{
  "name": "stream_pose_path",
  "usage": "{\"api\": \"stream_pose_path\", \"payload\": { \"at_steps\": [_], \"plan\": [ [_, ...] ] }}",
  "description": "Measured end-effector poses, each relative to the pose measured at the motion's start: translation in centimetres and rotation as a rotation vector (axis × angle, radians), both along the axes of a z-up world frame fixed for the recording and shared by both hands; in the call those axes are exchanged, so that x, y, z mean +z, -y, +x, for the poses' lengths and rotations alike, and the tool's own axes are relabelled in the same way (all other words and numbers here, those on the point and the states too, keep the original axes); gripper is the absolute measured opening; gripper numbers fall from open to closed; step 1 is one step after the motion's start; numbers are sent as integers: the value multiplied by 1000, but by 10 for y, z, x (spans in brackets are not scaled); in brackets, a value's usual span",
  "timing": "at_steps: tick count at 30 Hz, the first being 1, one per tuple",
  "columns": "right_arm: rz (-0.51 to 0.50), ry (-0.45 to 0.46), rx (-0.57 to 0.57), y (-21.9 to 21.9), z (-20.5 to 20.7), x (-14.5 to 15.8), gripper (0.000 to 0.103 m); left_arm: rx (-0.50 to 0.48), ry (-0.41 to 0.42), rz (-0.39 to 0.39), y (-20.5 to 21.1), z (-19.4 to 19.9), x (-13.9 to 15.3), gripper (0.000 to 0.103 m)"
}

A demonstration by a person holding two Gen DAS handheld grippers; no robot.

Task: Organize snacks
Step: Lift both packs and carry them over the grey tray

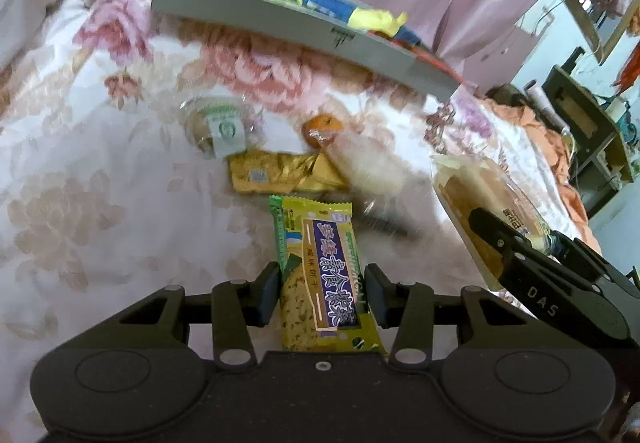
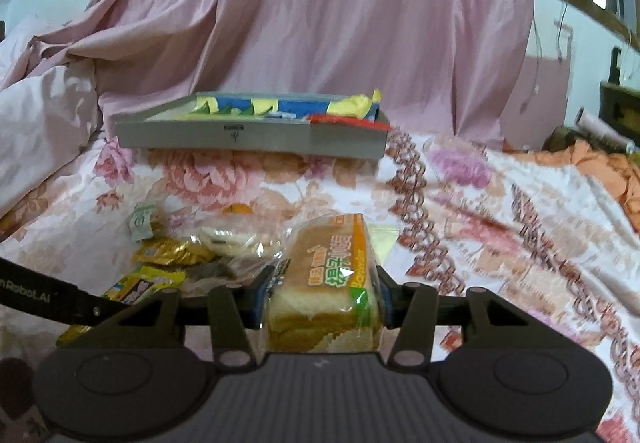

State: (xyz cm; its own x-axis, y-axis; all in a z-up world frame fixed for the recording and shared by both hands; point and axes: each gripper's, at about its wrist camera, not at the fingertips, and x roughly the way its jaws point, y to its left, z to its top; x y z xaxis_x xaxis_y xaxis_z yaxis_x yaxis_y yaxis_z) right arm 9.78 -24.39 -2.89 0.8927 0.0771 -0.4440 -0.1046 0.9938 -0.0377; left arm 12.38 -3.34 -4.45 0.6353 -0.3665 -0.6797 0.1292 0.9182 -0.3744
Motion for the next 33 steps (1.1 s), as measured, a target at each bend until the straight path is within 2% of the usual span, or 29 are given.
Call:
{"api": "stream_pose_path", "payload": {
  "at_steps": [2,3,4,6,9,12,14,16,18,21,24,25,28,33],
  "plan": [
    [-15,33,5,-1,-3,4,54,-1,21,7,1,-4,5,44],
    [-23,50,9,-3,-5,5,54,-1,34,16,2,-6,8,26],
    [-30,65,14,-4,-7,7,54,-3,45,23,3,-8,11,20],
    [-42,87,25,-6,-9,9,54,-14,66,17,4,-12,15,20],
    [-48,99,41,-10,-10,10,54,-38,47,62,8,-11,10,21],
    [-49,96,45,-10,-11,10,54,-50,-4,74,9,-8,-1,28],
    [-41,94,43,-10,-10,10,54,-62,-24,74,11,-6,-4,43],
    [-40,94,43,-9,-10,10,54,-77,-22,72,14,-5,-5,64],
    [-39,93,45,-9,-10,10,54,-96,-27,86,20,-1,-7,69],
    [-40,94,49,-11,-9,10,54,-136,-55,131,32,5,-13,69],
    [-42,101,54,-11,-8,10,54,-165,-71,190,40,10,-20,64],
    [-42,104,56,-12,-8,10,54,-169,-67,196,41,10,-20,59],
    [-42,111,62,-12,-8,11,54,-180,-67,200,42,12,-20,51],
    [-37,122,75,-14,-7,13,54,-156,-64,157,36,9,-19,49]
  ]
}}
